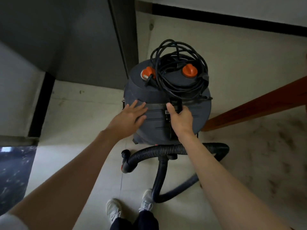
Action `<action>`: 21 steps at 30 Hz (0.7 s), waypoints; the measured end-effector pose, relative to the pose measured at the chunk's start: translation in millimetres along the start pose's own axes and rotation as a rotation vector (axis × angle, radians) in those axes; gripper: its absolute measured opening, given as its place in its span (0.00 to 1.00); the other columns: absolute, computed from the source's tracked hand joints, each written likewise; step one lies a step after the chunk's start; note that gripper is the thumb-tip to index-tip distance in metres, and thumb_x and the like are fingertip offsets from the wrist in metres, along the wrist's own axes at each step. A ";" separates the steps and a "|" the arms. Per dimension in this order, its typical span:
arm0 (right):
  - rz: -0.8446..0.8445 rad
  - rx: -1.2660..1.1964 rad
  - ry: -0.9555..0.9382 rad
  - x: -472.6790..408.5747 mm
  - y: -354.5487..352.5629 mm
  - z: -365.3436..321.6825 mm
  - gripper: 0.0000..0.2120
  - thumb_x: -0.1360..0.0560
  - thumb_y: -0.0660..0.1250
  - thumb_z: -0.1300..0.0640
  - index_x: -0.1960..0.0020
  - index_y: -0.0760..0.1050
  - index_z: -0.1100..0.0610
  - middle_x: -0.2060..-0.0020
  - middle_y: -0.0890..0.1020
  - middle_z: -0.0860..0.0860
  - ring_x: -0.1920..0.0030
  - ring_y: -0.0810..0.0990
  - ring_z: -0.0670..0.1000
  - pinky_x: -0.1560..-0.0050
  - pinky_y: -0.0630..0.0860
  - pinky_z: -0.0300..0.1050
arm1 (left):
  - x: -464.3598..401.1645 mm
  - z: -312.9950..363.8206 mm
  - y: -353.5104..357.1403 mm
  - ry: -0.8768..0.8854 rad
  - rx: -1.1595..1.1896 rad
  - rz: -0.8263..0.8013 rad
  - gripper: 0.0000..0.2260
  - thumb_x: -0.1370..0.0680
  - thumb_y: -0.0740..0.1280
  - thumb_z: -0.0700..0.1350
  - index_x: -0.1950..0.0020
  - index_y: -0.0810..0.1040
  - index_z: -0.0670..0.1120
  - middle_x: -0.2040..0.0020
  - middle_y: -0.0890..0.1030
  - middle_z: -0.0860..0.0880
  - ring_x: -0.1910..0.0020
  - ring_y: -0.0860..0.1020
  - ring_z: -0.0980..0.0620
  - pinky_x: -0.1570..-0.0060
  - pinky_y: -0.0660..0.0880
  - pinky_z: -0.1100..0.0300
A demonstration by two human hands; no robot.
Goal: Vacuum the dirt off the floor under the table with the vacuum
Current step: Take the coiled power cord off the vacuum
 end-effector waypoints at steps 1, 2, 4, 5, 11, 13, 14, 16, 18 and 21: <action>0.003 0.045 -0.019 -1.1 -4.5 -0.7 0.21 0.22 0.63 0.47 0.39 0.73 0.62 0.42 0.78 0.56 0.39 0.74 0.56 0.43 0.69 0.44 | -2.0 3.4 -9.1 -0.022 0.075 0.136 0.19 0.18 0.57 0.46 0.27 0.65 0.46 0.25 0.61 0.48 0.25 0.56 0.49 0.27 0.49 0.56; 0.022 0.115 -0.055 -0.2 -10.7 -1.8 0.18 0.21 0.62 0.47 0.42 0.75 0.62 0.45 0.79 0.56 0.41 0.76 0.56 0.49 0.69 0.41 | -3.9 7.1 -17.2 -0.065 0.141 0.267 0.19 0.19 0.58 0.45 0.27 0.66 0.46 0.26 0.64 0.46 0.26 0.60 0.49 0.27 0.53 0.56; 0.190 0.283 -0.218 6.2 -30.2 -6.1 0.15 0.20 0.61 0.50 0.48 0.77 0.61 0.53 0.80 0.55 0.48 0.78 0.56 0.56 0.67 0.40 | -12.2 17.9 -30.1 -0.168 0.241 0.369 0.24 0.19 0.60 0.46 0.24 0.59 0.45 0.24 0.60 0.46 0.25 0.57 0.49 0.28 0.55 0.57; 0.305 0.340 -0.357 10.6 -41.5 -10.0 0.14 0.21 0.61 0.50 0.50 0.77 0.61 0.55 0.79 0.54 0.50 0.77 0.57 0.56 0.68 0.42 | -19.2 24.7 -35.0 -0.212 0.264 0.336 0.27 0.19 0.60 0.48 0.23 0.53 0.45 0.23 0.55 0.46 0.24 0.53 0.49 0.28 0.53 0.57; 0.061 0.920 -0.779 -33.7 -60.1 -51.2 0.31 0.23 0.48 0.38 0.27 0.66 0.55 0.27 0.66 0.56 0.25 0.56 0.57 0.27 0.49 0.59 | -51.5 40.9 -34.6 -0.289 0.096 0.154 0.29 0.19 0.57 0.50 0.23 0.48 0.42 0.22 0.45 0.45 0.24 0.41 0.42 0.27 0.50 0.51; -0.095 1.007 -0.692 -49.6 -55.0 -45.9 0.34 0.23 0.43 0.34 0.24 0.59 0.52 0.25 0.61 0.52 0.23 0.48 0.52 0.26 0.40 0.57 | -55.3 36.8 -34.2 -0.275 0.027 0.181 0.26 0.18 0.56 0.47 0.23 0.52 0.42 0.22 0.48 0.45 0.24 0.43 0.40 0.28 0.55 0.50; -0.097 1.003 -0.684 -52.8 -52.6 -40.0 0.35 0.24 0.43 0.34 0.24 0.60 0.52 0.25 0.62 0.52 0.23 0.49 0.52 0.26 0.40 0.57 | -56.9 34.5 -34.4 -0.263 0.008 0.198 0.24 0.18 0.55 0.46 0.24 0.54 0.42 0.22 0.51 0.45 0.24 0.44 0.39 0.28 0.56 0.49; -0.004 0.944 -0.708 -53.0 -51.2 -28.7 0.35 0.24 0.43 0.36 0.29 0.68 0.55 0.29 0.69 0.54 0.24 0.56 0.54 0.27 0.47 0.59 | -59.4 33.0 -34.6 -0.227 -0.014 0.232 0.22 0.18 0.57 0.43 0.25 0.59 0.41 0.23 0.56 0.43 0.25 0.48 0.35 0.30 0.60 0.46; 0.070 0.926 -0.716 -54.1 -50.8 -24.5 0.31 0.23 0.47 0.39 0.34 0.73 0.57 0.33 0.74 0.55 0.26 0.62 0.56 0.28 0.54 0.61 | -60.8 32.4 -33.9 -0.204 -0.024 0.252 0.21 0.19 0.58 0.41 0.26 0.63 0.40 0.25 0.60 0.41 0.26 0.51 0.32 0.33 0.64 0.42; 0.106 0.937 -0.704 -57.7 -51.5 -27.2 0.29 0.24 0.50 0.39 0.37 0.76 0.56 0.35 0.76 0.55 0.28 0.66 0.57 0.31 0.59 0.63 | -64.2 32.7 -34.3 -0.187 -0.031 0.246 0.20 0.20 0.60 0.39 0.28 0.65 0.38 0.27 0.63 0.38 0.28 0.54 0.29 0.35 0.66 0.37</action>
Point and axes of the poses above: each hand's wrist, its own x-axis away from the middle knuckle, its own y-axis out of the palm, z = x × y, the point moved 2 cm from there along -x, towards the middle knuckle
